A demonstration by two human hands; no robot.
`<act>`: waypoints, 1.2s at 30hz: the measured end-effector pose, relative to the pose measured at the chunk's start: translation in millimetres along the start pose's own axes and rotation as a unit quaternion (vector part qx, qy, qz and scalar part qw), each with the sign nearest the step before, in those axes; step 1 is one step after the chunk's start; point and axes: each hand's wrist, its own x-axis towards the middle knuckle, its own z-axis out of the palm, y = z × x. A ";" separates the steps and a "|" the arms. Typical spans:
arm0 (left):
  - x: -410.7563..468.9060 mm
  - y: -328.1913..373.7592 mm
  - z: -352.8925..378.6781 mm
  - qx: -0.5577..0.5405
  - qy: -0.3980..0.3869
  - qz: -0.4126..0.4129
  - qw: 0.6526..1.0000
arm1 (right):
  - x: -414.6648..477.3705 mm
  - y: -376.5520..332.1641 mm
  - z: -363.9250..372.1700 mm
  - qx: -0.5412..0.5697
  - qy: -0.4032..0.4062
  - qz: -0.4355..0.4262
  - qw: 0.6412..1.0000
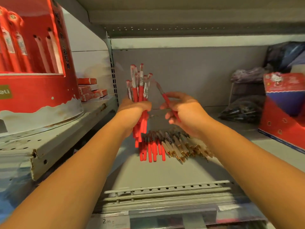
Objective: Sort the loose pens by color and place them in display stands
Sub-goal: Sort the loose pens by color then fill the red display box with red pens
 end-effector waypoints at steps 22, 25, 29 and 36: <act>-178.5 95.9 265.8 -0.262 -0.227 0.097 0.933 | -187.2 -44.3 -262.8 0.253 0.079 -0.125 0.956; -198.6 99.1 307.6 -0.256 -0.217 0.098 0.937 | -201.8 -45.2 -309.5 0.239 0.072 -0.105 0.963; -213.0 102.0 351.5 -0.241 -0.208 0.101 0.943 | -206.5 -41.1 -357.0 0.227 0.062 -0.085 0.968; -191.3 115.0 393.8 -0.217 -0.190 0.111 0.951 | -170.6 -32.8 -403.5 0.158 0.066 -0.075 0.982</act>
